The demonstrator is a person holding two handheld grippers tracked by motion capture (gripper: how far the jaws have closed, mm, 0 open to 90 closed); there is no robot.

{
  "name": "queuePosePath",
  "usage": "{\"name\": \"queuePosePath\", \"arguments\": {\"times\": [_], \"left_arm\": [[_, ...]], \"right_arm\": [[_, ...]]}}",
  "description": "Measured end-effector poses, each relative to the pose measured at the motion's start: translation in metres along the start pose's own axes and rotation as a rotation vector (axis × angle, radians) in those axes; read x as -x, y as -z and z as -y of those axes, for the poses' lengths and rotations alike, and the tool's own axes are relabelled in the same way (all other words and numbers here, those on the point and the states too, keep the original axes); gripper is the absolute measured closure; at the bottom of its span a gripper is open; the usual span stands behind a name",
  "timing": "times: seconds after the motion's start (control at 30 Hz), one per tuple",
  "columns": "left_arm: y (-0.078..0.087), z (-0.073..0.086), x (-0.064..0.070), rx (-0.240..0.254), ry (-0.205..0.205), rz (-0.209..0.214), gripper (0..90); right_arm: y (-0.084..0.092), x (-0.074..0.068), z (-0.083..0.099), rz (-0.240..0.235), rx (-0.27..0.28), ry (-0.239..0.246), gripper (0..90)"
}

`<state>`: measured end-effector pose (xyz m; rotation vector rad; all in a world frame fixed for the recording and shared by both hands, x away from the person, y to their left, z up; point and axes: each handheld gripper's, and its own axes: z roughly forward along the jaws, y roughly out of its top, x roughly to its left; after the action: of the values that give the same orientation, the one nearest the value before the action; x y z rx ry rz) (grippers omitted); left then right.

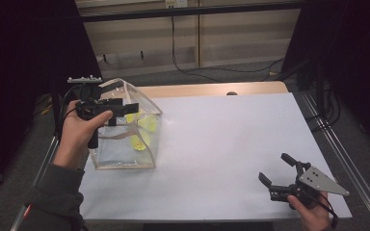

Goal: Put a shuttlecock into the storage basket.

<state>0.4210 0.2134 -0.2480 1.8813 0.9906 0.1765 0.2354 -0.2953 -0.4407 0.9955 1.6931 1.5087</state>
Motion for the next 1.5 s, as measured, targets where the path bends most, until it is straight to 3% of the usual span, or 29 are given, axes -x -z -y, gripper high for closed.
{"name": "queuePosePath", "arguments": {"times": [0.83,1.5], "left_arm": [[-0.015,0.017,0.035,0.057,-0.06,0.129,12.3],[-0.021,0.033,0.049,0.097,-0.082,0.218,10.8]], "right_arm": [[0.0,0.0,0.0,-0.002,-0.003,0.0,1.3],[0.0,0.0,0.0,-0.003,-0.004,0.002,1.4]]}}
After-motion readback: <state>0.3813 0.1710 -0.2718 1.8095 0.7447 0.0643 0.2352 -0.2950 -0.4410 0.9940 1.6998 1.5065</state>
